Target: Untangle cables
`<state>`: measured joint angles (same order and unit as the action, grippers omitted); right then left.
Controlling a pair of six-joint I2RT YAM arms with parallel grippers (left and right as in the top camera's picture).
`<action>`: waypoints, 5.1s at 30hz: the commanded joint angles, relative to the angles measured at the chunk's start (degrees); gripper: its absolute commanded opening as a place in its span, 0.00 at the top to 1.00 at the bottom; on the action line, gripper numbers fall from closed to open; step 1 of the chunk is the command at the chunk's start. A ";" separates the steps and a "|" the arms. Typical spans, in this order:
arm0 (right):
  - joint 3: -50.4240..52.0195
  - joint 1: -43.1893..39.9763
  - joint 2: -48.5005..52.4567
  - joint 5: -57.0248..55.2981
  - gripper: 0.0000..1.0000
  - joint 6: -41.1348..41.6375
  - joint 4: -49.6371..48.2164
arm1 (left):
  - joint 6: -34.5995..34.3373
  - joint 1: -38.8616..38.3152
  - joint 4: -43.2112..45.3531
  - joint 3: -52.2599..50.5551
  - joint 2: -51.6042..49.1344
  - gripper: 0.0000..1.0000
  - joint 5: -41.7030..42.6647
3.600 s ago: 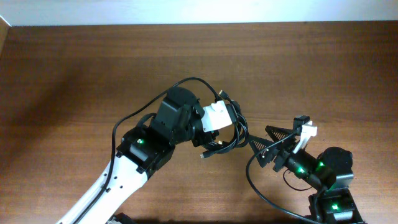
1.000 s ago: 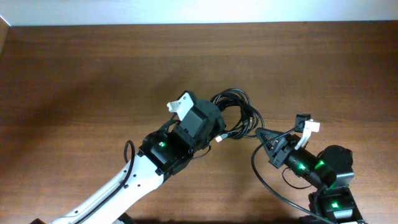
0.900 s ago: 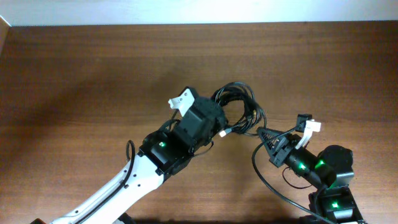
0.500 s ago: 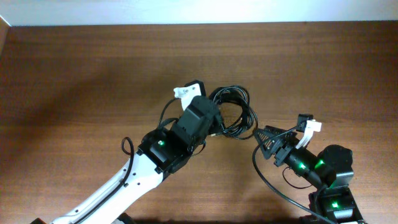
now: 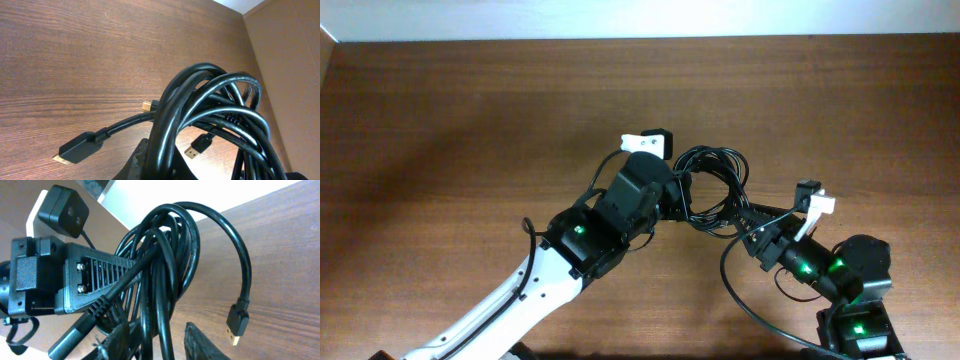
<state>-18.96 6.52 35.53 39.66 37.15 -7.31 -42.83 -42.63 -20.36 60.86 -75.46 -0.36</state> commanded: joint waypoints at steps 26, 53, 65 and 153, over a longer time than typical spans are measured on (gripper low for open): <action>-0.72 -0.17 -0.28 -8.48 0.96 12.90 9.35 | -48.59 2.73 -4.09 0.90 0.59 1.00 -17.46; -0.72 -0.17 -0.28 -0.44 0.96 2.05 1.92 | 0.07 2.80 4.44 0.90 2.10 1.00 -2.78; -0.72 -0.20 -0.28 -1.36 0.96 2.29 2.27 | -29.75 2.80 -11.85 0.90 2.10 1.00 -21.53; -0.72 -0.17 -0.28 5.03 0.39 -7.39 -1.66 | 57.90 2.78 0.42 0.90 9.22 1.00 17.46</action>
<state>-19.16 6.42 35.53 40.66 30.55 -7.86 14.44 -39.70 -20.84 61.06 -65.36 16.80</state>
